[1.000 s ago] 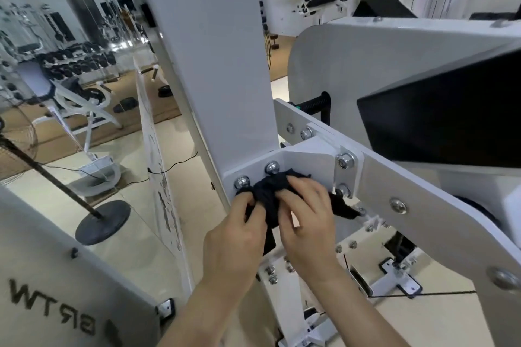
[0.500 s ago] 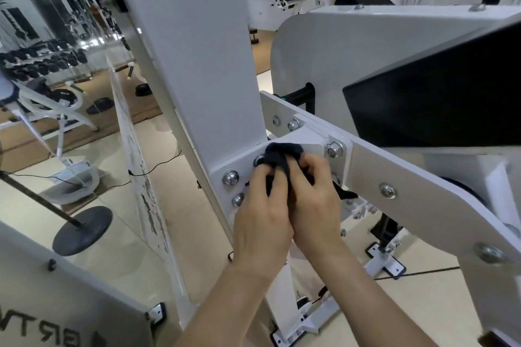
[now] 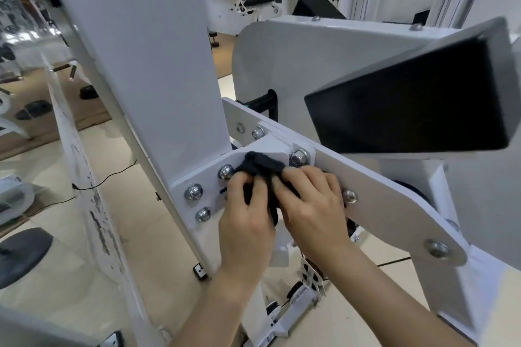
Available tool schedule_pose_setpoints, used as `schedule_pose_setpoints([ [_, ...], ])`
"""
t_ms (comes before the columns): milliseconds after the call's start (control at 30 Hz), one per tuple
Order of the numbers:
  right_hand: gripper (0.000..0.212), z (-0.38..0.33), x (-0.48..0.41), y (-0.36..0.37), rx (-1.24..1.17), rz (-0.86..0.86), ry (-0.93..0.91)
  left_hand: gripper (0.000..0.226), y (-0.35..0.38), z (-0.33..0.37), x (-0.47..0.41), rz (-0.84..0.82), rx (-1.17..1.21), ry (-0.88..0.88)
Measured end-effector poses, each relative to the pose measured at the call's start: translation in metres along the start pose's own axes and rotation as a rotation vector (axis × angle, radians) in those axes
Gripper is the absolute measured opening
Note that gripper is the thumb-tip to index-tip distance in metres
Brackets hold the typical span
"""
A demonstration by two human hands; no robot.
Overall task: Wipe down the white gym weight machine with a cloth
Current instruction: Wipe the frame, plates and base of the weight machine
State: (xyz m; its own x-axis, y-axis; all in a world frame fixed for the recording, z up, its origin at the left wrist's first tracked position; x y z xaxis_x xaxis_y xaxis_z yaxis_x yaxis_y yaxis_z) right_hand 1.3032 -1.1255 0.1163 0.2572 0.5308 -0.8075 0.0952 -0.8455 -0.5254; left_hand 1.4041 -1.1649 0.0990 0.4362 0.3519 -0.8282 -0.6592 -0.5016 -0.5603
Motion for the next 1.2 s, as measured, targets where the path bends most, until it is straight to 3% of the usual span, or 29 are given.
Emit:
schedule_pose_setpoints([
  [167, 0.018, 0.024, 0.008, -0.038, 0.326, -0.105, -0.053, 0.037, 0.016, 0.035, 0.006, -0.074, 0.247, -0.013],
  [400, 0.014, 0.012, -0.034, -0.052, 0.487, -0.298, -0.136, 0.059, 0.012, 0.044, -0.008, -0.184, 0.174, -0.112],
  [601, 0.015, 0.017, -0.058, -0.065, 0.469, -0.689, -0.226, 0.035, 0.005, 0.042, -0.008, -0.246, 0.241, -0.113],
  [667, 0.021, 0.021, -0.061, -0.073, 0.466, -0.623, -0.274, 0.03, 0.001, 0.04, -0.008, -0.176, 0.34, -0.131],
  [767, 0.015, 0.03, -0.073, -0.084, 0.452, -0.42, -0.2, 0.034, 0.002, 0.042, -0.024, 0.028, 0.392, -0.144],
  [901, 0.016, 0.039, -0.059, -0.09, 0.465, -0.387, -0.264, 0.06, 0.015, 0.074, -0.023, -0.033, 0.403, -0.178],
  [1034, 0.022, 0.057, -0.032, -0.113, 0.483, -0.352, -0.358, 0.054, 0.014, 0.104, 0.002, -0.019, 0.613, -0.226],
  [1134, 0.016, 0.057, -0.038, -0.116, 0.493, -0.341, -0.327, 0.053, 0.01, 0.093, -0.009, 0.038, 0.588, -0.179],
  [1201, 0.015, 0.047, -0.051, -0.106, 0.491, -0.338, -0.239, 0.061, 0.01, 0.081, -0.024, 0.036, 0.532, -0.244],
])
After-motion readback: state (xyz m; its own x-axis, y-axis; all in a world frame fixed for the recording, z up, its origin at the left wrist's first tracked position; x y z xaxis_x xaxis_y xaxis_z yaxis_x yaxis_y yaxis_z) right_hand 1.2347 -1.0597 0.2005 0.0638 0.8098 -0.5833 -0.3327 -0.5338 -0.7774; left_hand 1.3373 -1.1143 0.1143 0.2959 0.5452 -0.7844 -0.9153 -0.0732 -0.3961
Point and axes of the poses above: each hand's wrist, its own x-axis away from the middle knuckle, its own y-axis out of the palm, z = x × y, the point moved 1 cm from there along -x, towards the middle knuckle, and after that the axes turned 15 degrees about y, right-handed, at the moved point
